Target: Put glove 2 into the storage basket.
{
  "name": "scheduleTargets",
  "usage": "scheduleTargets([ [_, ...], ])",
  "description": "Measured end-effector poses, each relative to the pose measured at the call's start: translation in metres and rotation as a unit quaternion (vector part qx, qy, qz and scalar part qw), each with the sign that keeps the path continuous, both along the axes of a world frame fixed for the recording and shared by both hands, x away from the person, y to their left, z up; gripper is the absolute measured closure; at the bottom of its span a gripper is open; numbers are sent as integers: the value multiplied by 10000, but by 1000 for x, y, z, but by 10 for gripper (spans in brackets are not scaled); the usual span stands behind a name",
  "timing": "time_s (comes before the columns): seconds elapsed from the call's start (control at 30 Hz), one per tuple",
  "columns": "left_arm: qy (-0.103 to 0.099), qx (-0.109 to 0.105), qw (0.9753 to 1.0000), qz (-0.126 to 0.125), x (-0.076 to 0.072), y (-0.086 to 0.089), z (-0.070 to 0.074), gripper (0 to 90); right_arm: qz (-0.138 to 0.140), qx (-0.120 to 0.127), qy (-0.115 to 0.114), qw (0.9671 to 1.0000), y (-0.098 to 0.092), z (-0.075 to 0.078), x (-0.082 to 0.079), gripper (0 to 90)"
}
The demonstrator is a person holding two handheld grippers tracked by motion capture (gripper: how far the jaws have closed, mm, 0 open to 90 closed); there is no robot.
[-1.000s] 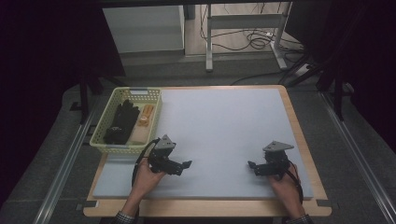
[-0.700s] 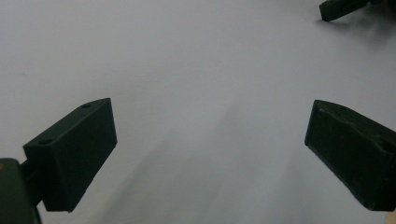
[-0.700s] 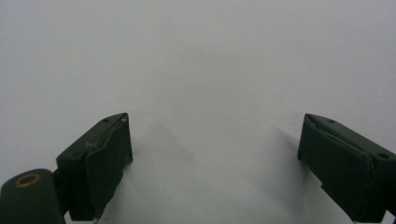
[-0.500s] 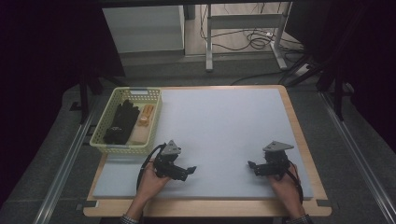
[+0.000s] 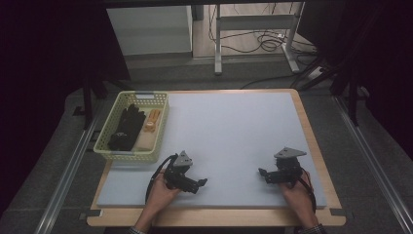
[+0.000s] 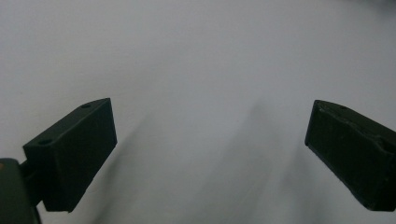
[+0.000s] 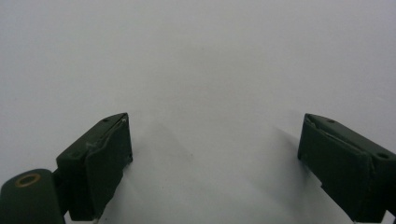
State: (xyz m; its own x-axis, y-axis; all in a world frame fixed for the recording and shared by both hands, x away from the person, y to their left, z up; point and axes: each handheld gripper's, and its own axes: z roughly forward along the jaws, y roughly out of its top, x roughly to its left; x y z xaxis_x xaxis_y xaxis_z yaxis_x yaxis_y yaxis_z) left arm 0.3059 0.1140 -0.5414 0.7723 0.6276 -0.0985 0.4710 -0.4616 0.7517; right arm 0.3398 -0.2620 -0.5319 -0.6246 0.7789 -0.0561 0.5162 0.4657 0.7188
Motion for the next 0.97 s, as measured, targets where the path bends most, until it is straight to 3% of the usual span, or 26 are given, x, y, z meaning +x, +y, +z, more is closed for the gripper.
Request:
scheduleTargets([
  [0.67,28,542,9985,8,-1,-10,-6,15,3,1,-2,10000,0,0,0,96],
  [0.97,24,549,9985,5,-1,-10,-6,13,0,-4,-4,10000,0,0,0,96],
])
